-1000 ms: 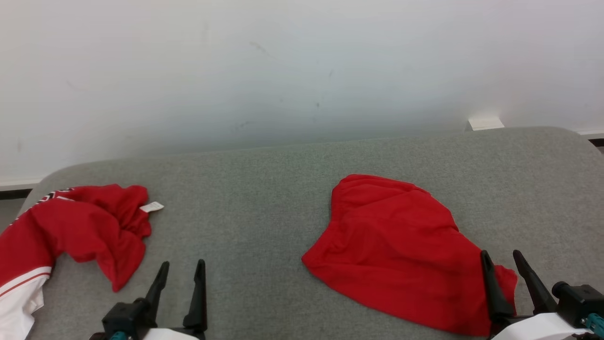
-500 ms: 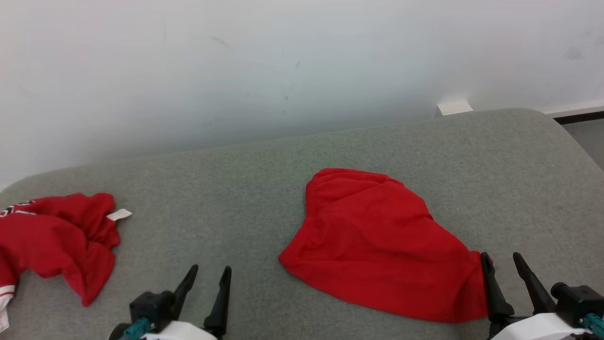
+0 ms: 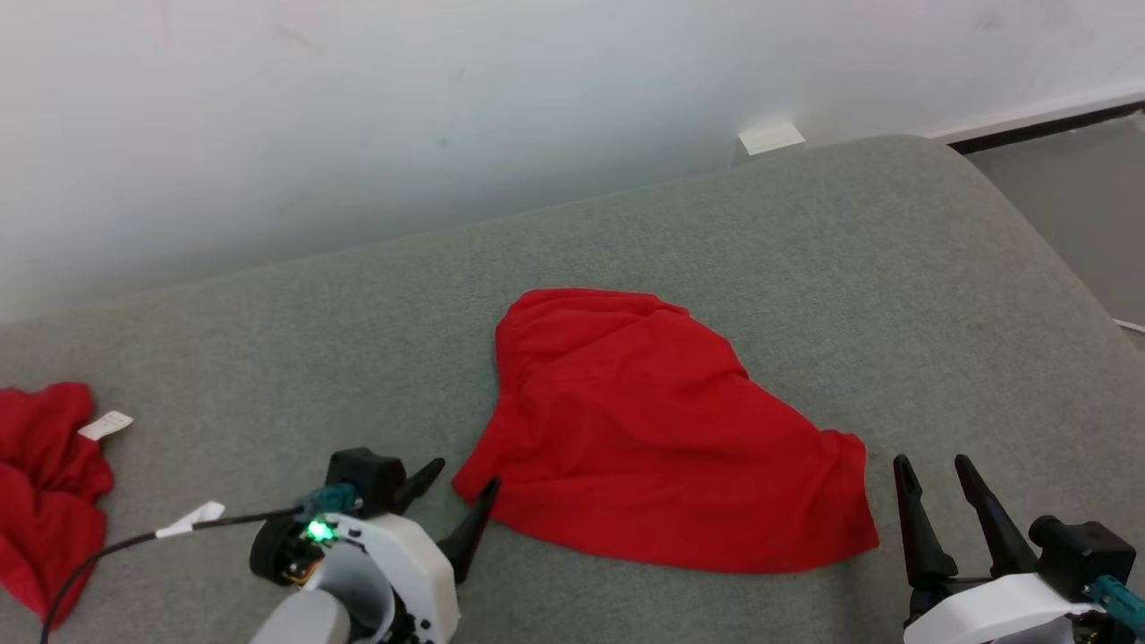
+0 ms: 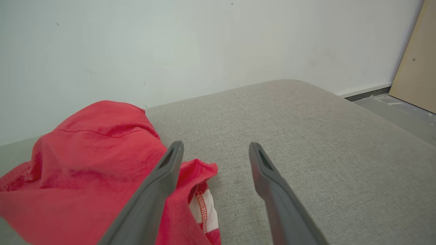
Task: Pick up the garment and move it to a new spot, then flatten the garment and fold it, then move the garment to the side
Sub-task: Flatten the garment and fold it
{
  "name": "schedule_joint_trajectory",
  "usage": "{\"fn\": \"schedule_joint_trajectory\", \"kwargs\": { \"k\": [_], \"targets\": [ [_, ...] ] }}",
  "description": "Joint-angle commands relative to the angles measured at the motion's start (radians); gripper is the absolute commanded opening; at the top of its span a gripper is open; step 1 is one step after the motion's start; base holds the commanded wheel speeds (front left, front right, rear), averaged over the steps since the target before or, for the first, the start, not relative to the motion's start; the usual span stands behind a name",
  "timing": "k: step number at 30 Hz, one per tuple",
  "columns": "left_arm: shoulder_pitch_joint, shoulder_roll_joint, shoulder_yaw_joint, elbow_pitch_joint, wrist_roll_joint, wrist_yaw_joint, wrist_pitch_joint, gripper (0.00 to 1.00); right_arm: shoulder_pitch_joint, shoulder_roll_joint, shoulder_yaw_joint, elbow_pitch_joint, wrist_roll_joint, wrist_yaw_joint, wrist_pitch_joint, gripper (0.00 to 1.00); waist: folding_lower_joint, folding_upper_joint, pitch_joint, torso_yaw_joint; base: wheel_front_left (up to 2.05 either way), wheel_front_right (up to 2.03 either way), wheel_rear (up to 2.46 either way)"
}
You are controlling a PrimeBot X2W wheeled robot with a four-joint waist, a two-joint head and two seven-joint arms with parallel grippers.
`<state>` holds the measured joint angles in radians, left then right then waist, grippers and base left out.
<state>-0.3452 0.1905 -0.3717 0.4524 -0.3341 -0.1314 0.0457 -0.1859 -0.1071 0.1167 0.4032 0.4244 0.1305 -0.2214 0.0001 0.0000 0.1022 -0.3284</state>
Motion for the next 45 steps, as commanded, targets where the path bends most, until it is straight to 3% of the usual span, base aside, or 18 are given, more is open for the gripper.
{"fn": "schedule_joint_trajectory", "kwargs": {
  "k": [1,9,10,12,13,21,26,33,41,43,44,45],
  "targets": [
    [-0.016,0.013,-0.006,0.010,-0.012,0.003,0.007,1.00,-0.008,-0.002,0.000,0.007,0.004,0.000,-0.006,1.00,-0.0001,0.0000,0.018,-0.021,0.00,0.00,0.00],
    [-0.099,0.050,-0.076,0.140,-0.072,0.003,0.047,1.00,-0.029,0.004,0.016,0.036,0.018,0.000,-0.024,1.00,-0.0001,0.0000,0.039,-0.061,0.00,0.00,0.00],
    [-0.103,0.052,-0.085,0.148,-0.082,0.003,0.046,0.77,-0.030,0.004,0.017,0.038,0.020,0.000,-0.026,1.00,-0.0001,0.0000,0.039,-0.063,0.00,0.00,0.00],
    [-0.107,0.055,-0.103,0.157,-0.097,0.003,0.034,0.09,-0.030,0.002,0.014,0.044,0.022,0.000,-0.027,1.00,-0.0001,0.0000,0.037,-0.061,0.00,0.00,0.00],
    [-0.109,0.057,-0.111,0.160,-0.101,0.003,0.027,0.00,-0.027,0.001,0.011,0.047,0.021,0.000,-0.028,1.00,-0.0001,0.0000,0.034,-0.057,0.00,0.00,0.00],
    [-0.103,0.043,-0.148,0.123,-0.139,0.005,-0.003,0.00,-0.006,-0.022,-0.006,0.054,0.011,0.000,-0.034,1.00,-0.0001,0.0000,-0.023,0.040,0.00,0.00,0.00],
    [-0.051,0.028,-0.150,0.060,-0.163,0.031,0.025,0.00,0.005,-0.058,-0.021,0.044,0.001,0.000,-0.019,1.00,-0.0001,0.0000,-0.065,0.145,0.00,0.00,0.00],
    [0.065,0.051,-0.150,-0.057,-0.189,0.074,0.082,0.00,0.025,-0.074,-0.038,0.019,-0.004,0.000,0.008,1.00,-0.0001,0.0000,-0.101,0.283,0.00,0.00,0.00],
    [0.176,0.075,-0.130,-0.128,-0.217,0.130,0.076,0.00,0.044,-0.064,-0.032,0.000,-0.012,0.000,0.033,1.00,-0.0001,0.0000,-0.111,0.349,0.00,0.00,0.00],
    [0.190,0.072,-0.129,-0.120,-0.219,0.133,0.068,0.60,0.047,-0.061,-0.030,0.000,-0.013,0.000,0.033,1.00,-0.0001,0.0000,-0.111,0.349,0.00,0.00,0.00],
    [0.193,0.071,-0.129,-0.116,-0.218,0.135,0.063,1.00,0.049,-0.059,-0.027,-0.001,-0.013,0.000,0.032,1.00,-0.0001,0.0000,-0.111,0.348,0.00,0.00,0.00],
    [0.196,0.069,-0.124,-0.114,-0.219,0.139,0.051,1.00,0.049,-0.057,-0.024,-0.002,-0.013,0.000,0.033,1.00,-0.0001,0.0000,-0.111,0.345,0.00,0.00,0.00]
  ]
}}
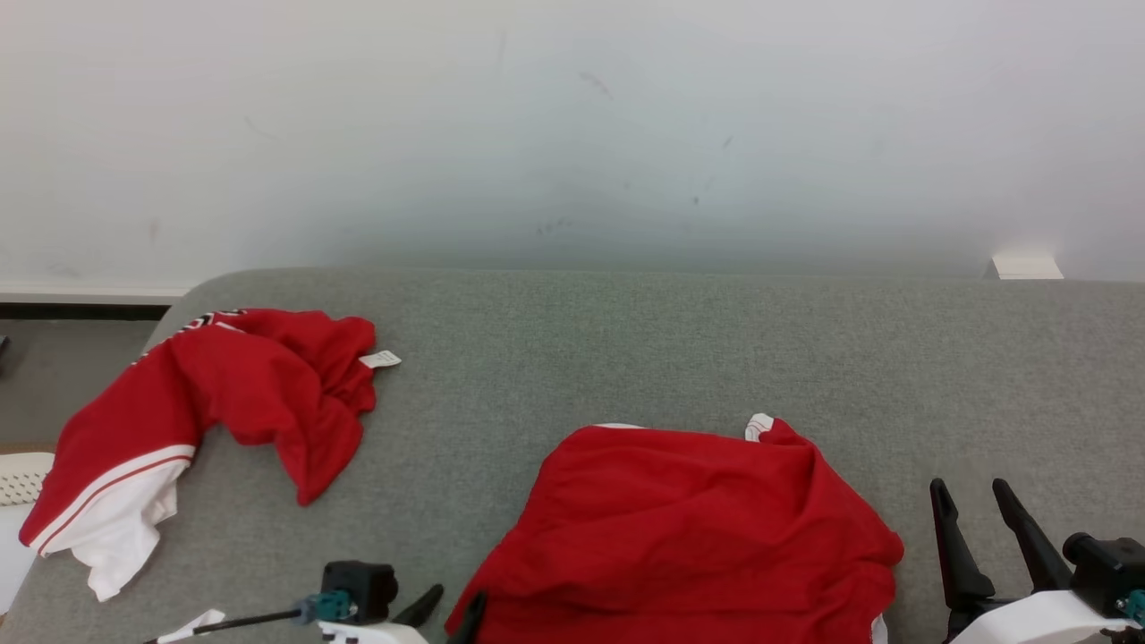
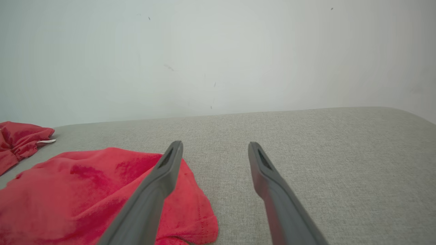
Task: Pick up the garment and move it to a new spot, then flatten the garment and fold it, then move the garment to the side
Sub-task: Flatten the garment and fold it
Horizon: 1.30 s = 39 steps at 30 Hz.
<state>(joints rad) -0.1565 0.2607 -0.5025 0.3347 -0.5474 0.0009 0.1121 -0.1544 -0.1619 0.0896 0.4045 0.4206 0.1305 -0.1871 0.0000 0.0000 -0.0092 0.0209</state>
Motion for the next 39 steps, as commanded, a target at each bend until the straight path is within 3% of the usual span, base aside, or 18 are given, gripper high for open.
{"fn": "schedule_joint_trajectory", "kwargs": {
  "k": [1,7,15,20,30,39],
  "targets": [
    [0.010,-0.003,0.009,0.005,-0.004,0.008,-0.031,1.00,0.017,-0.001,0.005,-0.005,-0.008,0.000,0.000,1.00,0.0000,0.0000,0.000,-0.007,0.00,0.00,0.00],
    [0.018,-0.001,0.042,-0.023,0.009,0.019,-0.148,1.00,0.025,0.002,0.004,-0.007,-0.003,0.000,-0.006,1.00,0.0000,0.0000,0.000,-0.028,0.00,0.00,0.00],
    [0.060,0.001,0.104,-0.074,0.049,0.081,-0.344,1.00,0.036,0.017,-0.001,-0.009,0.003,0.000,-0.019,1.00,0.0000,0.0000,0.000,-0.055,0.00,0.00,0.00],
    [0.085,-0.014,0.134,-0.106,0.081,0.090,-0.374,1.00,0.047,0.011,-0.002,-0.018,-0.001,0.000,-0.028,1.00,0.0000,0.0000,0.008,-0.057,0.00,0.00,0.00],
    [0.104,-0.046,0.183,-0.140,0.128,0.063,-0.377,1.00,0.042,-0.010,-0.041,-0.050,-0.009,0.000,-0.049,1.00,0.0000,0.0000,0.024,-0.056,0.00,0.00,0.00],
    [0.102,-0.074,0.224,-0.138,0.156,0.032,-0.377,1.00,0.120,-0.139,0.213,-0.148,0.149,0.000,0.066,1.00,0.0000,0.0000,0.039,-0.043,0.00,0.00,0.00]
  ]
}}
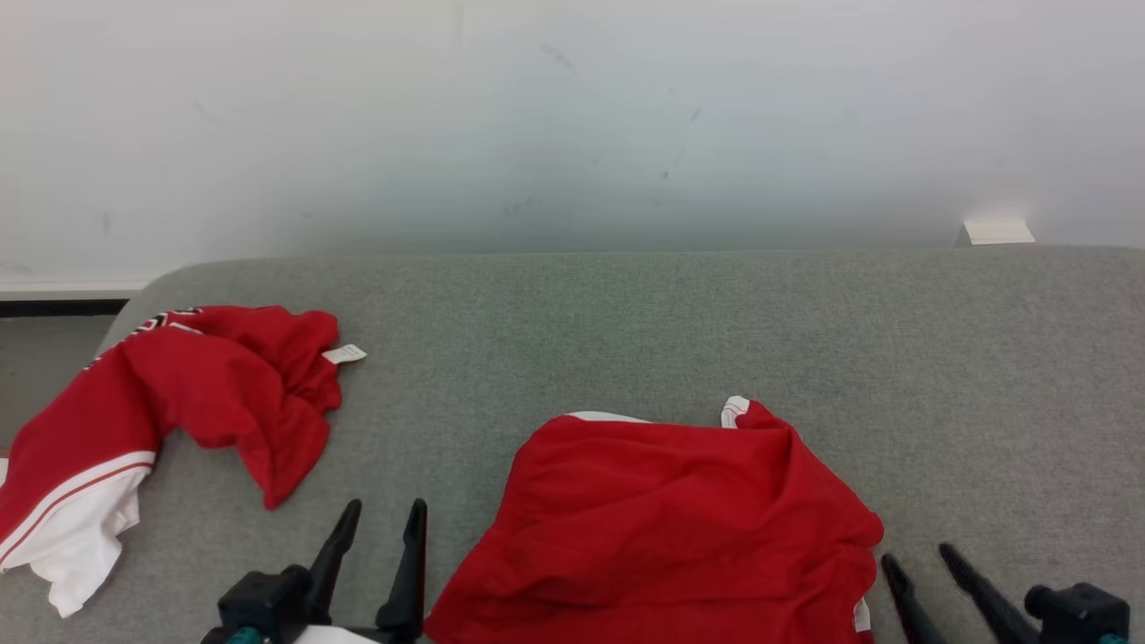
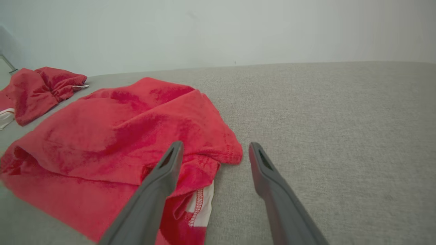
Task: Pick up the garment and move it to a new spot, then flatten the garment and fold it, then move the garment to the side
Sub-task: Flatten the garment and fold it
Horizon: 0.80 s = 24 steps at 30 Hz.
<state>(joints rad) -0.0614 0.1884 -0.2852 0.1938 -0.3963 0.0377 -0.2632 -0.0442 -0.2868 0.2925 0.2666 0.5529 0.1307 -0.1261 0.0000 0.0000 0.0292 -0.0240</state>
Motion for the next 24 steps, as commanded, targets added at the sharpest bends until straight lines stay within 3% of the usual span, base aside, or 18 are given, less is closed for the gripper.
{"fn": "schedule_joint_trajectory", "kwargs": {
  "k": [1,8,14,15,16,17,18,20,21,22,24],
  "targets": [
    [0.009,-0.004,0.010,0.005,0.010,-0.008,-0.002,1.00,0.020,-0.023,0.040,-0.023,0.043,0.000,0.022,1.00,0.0000,0.0000,0.000,0.003,0.00,0.00,0.00],
    [0.011,-0.021,0.036,0.023,0.028,-0.031,-0.002,1.00,0.042,-0.104,0.190,-0.056,0.179,0.000,0.153,1.00,0.0000,0.0000,-0.003,0.006,0.00,0.00,0.00],
    [0.004,-0.036,0.044,0.041,0.046,-0.047,-0.001,1.00,0.006,-0.083,0.202,0.006,0.174,0.000,0.197,0.98,0.0000,0.0000,0.003,0.014,0.00,0.00,0.00],
    [0.003,-0.038,0.046,0.043,0.047,-0.051,-0.001,1.00,0.000,-0.076,0.200,0.017,0.168,0.000,0.201,0.79,0.0000,0.0000,0.005,0.016,0.00,0.00,0.00],
    [0.001,-0.040,0.047,0.045,0.048,-0.054,-0.001,1.00,-0.005,-0.071,0.201,0.026,0.162,0.000,0.203,0.71,0.0000,0.0000,0.007,0.018,0.00,0.00,0.00],
    [-0.001,-0.041,0.049,0.047,0.051,-0.056,-0.001,1.00,-0.010,-0.066,0.202,0.037,0.158,0.000,0.205,0.44,0.0000,0.0000,0.008,0.020,0.00,0.00,0.00],
    [-0.003,-0.043,0.051,0.050,0.053,-0.058,-0.001,1.00,-0.017,-0.062,0.204,0.043,0.154,0.000,0.203,0.35,0.0000,0.0000,0.010,0.021,0.00,0.00,0.00],
    [-0.006,-0.045,0.056,0.054,0.057,-0.062,-0.001,1.00,-0.029,-0.053,0.207,0.056,0.146,0.000,0.195,0.27,0.0000,0.0000,0.012,0.024,0.00,0.00,0.00],
    [-0.007,-0.046,0.058,0.056,0.057,-0.064,-0.001,1.00,-0.035,-0.050,0.211,0.062,0.145,0.000,0.196,0.09,0.0000,0.0000,0.013,0.025,0.00,0.00,0.00],
    [-0.009,-0.048,0.059,0.058,0.057,-0.065,-0.001,1.00,-0.041,-0.046,0.218,0.065,0.146,0.000,0.193,0.00,0.0000,0.0000,0.014,0.027,0.00,0.00,0.00],
    [-0.009,-0.050,0.064,0.062,0.056,-0.069,-0.001,1.00,-0.052,-0.045,0.236,0.056,0.159,0.000,0.186,0.00,0.0000,0.0000,0.013,0.030,0.00,0.00,0.00]
  ]
}}
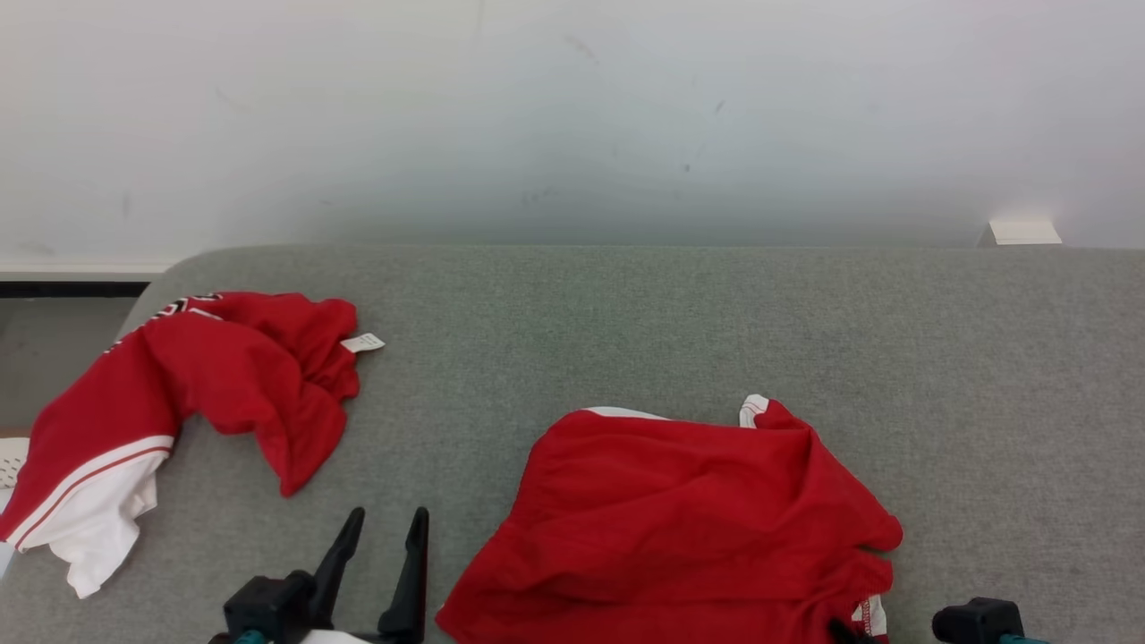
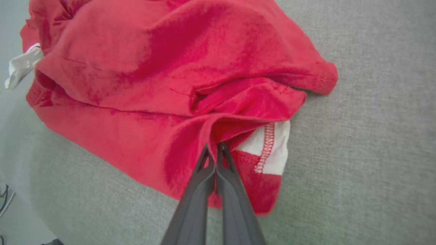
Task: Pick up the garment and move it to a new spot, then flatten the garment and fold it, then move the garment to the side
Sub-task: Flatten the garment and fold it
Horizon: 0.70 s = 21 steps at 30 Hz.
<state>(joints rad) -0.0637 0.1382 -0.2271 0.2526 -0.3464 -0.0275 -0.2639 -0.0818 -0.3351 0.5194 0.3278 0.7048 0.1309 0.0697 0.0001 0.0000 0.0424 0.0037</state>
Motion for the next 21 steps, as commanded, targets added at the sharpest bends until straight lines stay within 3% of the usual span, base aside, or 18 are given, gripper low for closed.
{"fn": "schedule_joint_trajectory", "kwargs": {
  "k": [1,10,21],
  "targets": [
    [-0.007,-0.003,0.007,0.005,0.008,-0.003,-0.001,1.00,-0.023,0.001,0.011,-0.019,0.015,0.000,-0.023,0.00,-0.0001,0.0000,-0.001,0.003,0.00,0.00,0.00],
    [-0.009,-0.017,0.023,0.007,0.023,-0.016,-0.001,1.00,-0.124,-0.029,0.042,-0.124,0.150,0.000,-0.088,0.00,-0.0001,0.0000,0.006,0.006,0.00,0.00,0.00],
    [-0.063,-0.041,0.013,0.009,0.039,-0.040,-0.001,1.00,-0.404,-0.060,0.073,-0.015,0.333,0.000,-0.075,0.00,-0.0001,0.0000,0.100,0.081,0.00,0.00,0.00]
  ]
}}
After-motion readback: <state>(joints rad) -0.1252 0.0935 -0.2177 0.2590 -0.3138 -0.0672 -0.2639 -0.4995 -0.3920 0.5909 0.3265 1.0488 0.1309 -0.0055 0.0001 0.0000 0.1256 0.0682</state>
